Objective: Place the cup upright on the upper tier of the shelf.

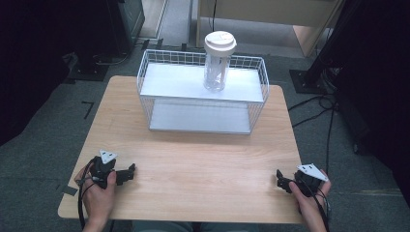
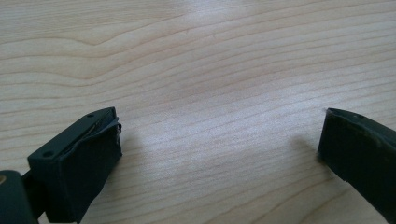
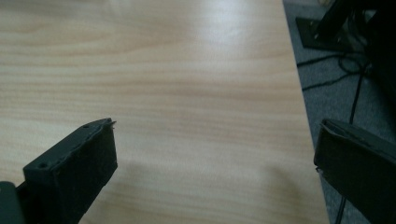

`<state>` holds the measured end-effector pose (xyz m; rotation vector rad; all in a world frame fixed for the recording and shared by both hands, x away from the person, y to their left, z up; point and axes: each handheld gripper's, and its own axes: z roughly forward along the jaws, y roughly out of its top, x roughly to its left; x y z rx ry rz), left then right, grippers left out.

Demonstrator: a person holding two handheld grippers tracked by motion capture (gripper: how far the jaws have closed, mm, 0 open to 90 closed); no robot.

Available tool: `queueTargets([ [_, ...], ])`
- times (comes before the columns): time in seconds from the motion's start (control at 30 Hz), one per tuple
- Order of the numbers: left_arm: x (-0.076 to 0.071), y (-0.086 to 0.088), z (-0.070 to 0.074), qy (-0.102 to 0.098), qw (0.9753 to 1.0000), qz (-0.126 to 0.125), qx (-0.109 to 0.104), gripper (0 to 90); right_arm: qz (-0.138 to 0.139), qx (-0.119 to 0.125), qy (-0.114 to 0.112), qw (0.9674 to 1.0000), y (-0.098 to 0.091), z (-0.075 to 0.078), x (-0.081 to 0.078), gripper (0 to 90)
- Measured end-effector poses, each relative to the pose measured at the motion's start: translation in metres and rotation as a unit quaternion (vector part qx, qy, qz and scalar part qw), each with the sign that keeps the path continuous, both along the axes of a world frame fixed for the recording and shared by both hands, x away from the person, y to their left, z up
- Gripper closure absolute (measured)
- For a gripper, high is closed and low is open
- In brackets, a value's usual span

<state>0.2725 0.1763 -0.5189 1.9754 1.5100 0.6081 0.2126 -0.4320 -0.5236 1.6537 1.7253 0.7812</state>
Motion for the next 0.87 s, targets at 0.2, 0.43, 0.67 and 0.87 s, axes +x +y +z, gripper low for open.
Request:
queueTargets([
  [0.2, 0.0001, 0.0, 0.0, 0.0, 1.0, 0.0, 0.0, 0.0, 0.028, 0.017, 0.044, 0.9985, 0.0044, -0.0028, -0.0016, 0.0],
  [0.43, 0.0001, 0.0001, 0.0, 0.0, 1.0, 0.0, 0.0, 0.0, 0.036, 0.025, 0.048, 0.9979, 0.0014, -0.0031, -0.0071, 0.0],
  [0.67, 0.0001, 0.0001, 0.0, 0.0, 1.0, 0.0, 0.0, 0.0, 0.036, 0.024, 0.049, 0.9979, 0.0014, -0.0031, -0.0071, 0.0],
  [0.87, 0.0001, 0.0001, 0.0, 0.0, 1.0, 0.0, 0.0, 0.0, 0.035, 0.025, 0.048, 0.9979, 0.0023, -0.0031, -0.0073, 0.0],
])
